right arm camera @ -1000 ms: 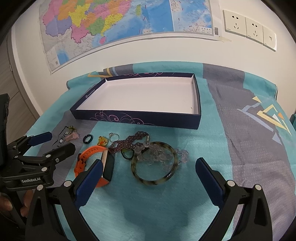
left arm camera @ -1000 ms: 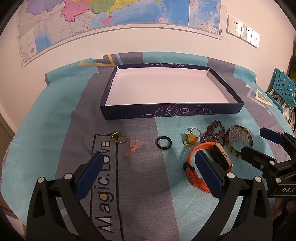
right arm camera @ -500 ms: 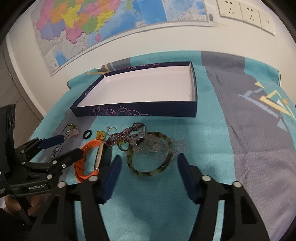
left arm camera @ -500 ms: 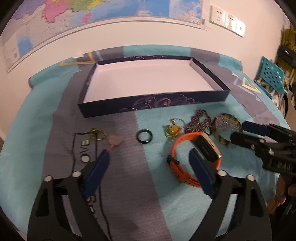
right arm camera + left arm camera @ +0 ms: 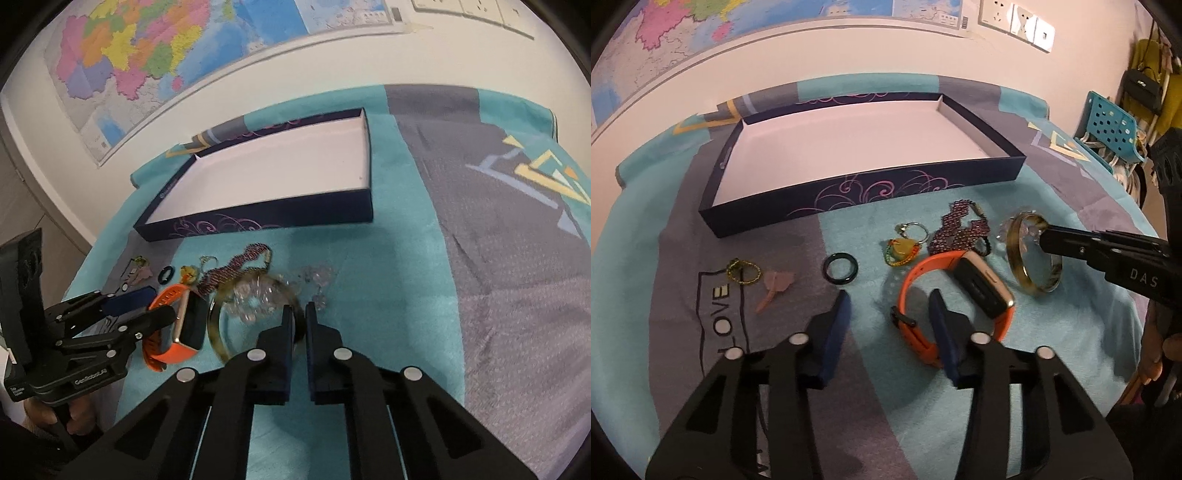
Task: Organize jewelry
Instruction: 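Move the left tool to the orange watch band while the right tool approaches the tortoiseshell bangle, then close the left tool on the orange watch band while the right tool grasps the tortoiseshell bangle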
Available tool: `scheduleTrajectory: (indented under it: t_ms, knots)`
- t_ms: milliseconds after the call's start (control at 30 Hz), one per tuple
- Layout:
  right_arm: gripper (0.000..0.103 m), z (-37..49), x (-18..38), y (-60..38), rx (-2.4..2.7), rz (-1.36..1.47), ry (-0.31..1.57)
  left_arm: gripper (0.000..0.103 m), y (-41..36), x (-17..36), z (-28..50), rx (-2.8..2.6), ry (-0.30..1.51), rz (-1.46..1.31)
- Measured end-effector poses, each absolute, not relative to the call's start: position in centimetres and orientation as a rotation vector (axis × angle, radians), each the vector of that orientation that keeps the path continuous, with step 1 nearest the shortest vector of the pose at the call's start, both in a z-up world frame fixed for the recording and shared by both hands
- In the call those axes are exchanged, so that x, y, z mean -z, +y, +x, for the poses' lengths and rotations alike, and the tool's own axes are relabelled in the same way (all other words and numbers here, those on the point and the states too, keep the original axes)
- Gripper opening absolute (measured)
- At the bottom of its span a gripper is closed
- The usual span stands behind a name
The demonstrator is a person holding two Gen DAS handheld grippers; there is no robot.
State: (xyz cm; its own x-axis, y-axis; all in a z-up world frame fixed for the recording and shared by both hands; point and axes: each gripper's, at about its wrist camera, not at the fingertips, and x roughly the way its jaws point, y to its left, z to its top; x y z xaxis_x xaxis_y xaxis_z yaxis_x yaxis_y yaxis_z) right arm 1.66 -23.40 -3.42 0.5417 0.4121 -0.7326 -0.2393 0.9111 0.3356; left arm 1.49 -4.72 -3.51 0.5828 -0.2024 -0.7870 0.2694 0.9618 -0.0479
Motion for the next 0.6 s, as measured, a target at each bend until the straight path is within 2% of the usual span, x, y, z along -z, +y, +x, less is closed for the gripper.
scheduleTrajectory:
  t_ms: [167,433,600]
  knots:
    - [0.005,1.5,2.4,-23.3,-0.415,0.19,0.89,0.019,-5.0,3.3,1.4,0.319,0.911,0.081]
    - [0.005,1.9,0.9,-23.5,-0.438,0.192,0.856,0.011,-4.7,3.2,1.5,0.333,0.912,0.081]
    - [0.005,2.5,0.3,-23.3,-0.446,0.179,0.842,0.011,-3.8,2.6,1.5,0.342,0.909,0.039]
